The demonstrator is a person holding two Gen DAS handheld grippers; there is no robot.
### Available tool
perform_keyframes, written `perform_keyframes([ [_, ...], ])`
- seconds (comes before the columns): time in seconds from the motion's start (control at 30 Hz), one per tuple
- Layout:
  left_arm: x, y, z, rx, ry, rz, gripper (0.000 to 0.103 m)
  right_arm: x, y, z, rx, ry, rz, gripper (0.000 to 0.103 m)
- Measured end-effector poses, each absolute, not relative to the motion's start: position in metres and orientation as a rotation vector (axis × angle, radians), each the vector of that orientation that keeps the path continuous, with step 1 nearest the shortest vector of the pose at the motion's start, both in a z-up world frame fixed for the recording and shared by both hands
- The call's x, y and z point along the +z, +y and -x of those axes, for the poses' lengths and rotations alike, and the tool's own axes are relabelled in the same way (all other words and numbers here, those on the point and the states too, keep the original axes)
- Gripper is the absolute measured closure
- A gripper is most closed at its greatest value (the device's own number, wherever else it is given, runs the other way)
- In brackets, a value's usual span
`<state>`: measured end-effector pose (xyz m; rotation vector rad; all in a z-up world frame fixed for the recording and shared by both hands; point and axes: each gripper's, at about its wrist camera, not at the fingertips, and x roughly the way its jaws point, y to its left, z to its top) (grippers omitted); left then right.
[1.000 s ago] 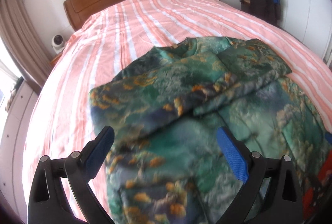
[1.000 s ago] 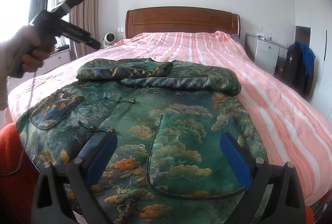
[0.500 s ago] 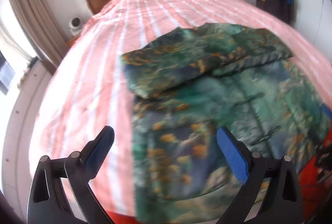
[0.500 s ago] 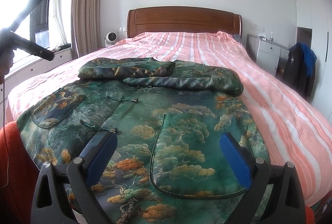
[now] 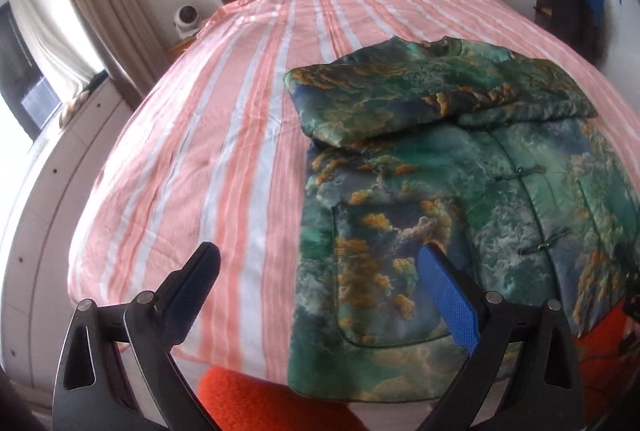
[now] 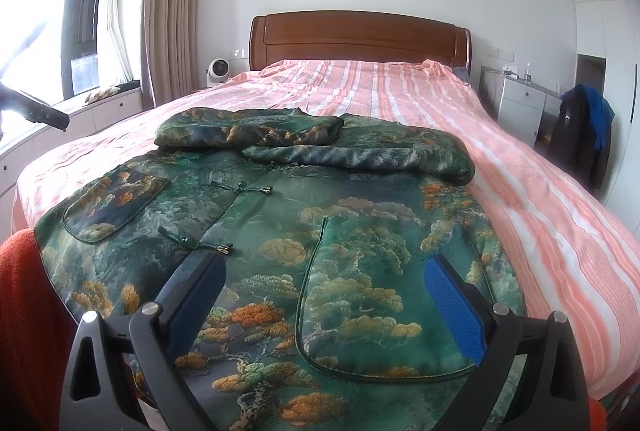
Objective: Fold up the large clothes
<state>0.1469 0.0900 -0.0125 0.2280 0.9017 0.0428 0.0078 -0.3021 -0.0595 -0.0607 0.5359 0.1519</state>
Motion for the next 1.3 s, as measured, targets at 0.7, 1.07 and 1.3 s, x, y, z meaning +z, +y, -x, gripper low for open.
perform_keyframes([
  [0.7,-0.032,0.094,-0.152,0.065,0.924,-0.047,0.003,-0.063,-0.301,-0.009,0.148,0.54,0.068,0.004],
  [1.07,-0.036,0.107,-0.144,0.081,0.913,-0.042,0.003,-0.064,-0.29,-0.007,0.147,0.533,0.117,0.004],
  [1.3,-0.048,0.123,-0.14,0.087,0.942,0.022,0.003,-0.067,-0.278,-0.006,0.159,0.534,0.162,0.004],
])
